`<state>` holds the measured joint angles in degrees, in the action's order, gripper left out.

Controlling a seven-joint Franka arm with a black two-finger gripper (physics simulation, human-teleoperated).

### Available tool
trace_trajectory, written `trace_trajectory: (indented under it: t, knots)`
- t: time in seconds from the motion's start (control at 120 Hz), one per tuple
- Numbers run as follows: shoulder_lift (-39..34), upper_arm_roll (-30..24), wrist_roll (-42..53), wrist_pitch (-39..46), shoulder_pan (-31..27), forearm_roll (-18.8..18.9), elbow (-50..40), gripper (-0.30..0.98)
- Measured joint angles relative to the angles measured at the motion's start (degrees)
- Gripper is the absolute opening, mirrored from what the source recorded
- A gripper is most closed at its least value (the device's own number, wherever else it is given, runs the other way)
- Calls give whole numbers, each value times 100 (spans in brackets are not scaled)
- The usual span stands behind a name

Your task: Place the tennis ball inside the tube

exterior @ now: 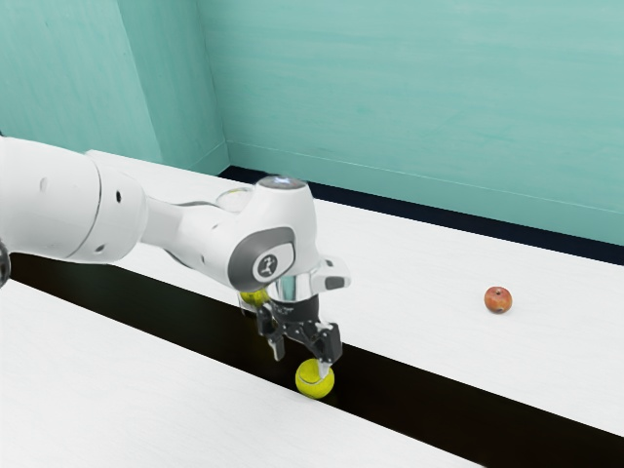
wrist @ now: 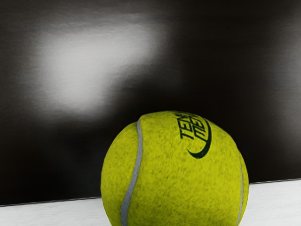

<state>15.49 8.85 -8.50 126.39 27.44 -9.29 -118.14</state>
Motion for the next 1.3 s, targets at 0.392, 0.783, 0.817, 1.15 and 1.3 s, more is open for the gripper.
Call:
trace_trajectory:
  t: [0.392,0.783,0.817,1.15,1.3]
  knots:
    - [445,-71,-230,477,81,-107,31,69]
    - [618,-83,-330,731,75,-107,44,62]
    - [617,-84,-335,738,76,-107,43,58]
    - [517,-75,-390,739,78,-24,70,41]
    - [85,-2,-438,291,62,274,521,37]
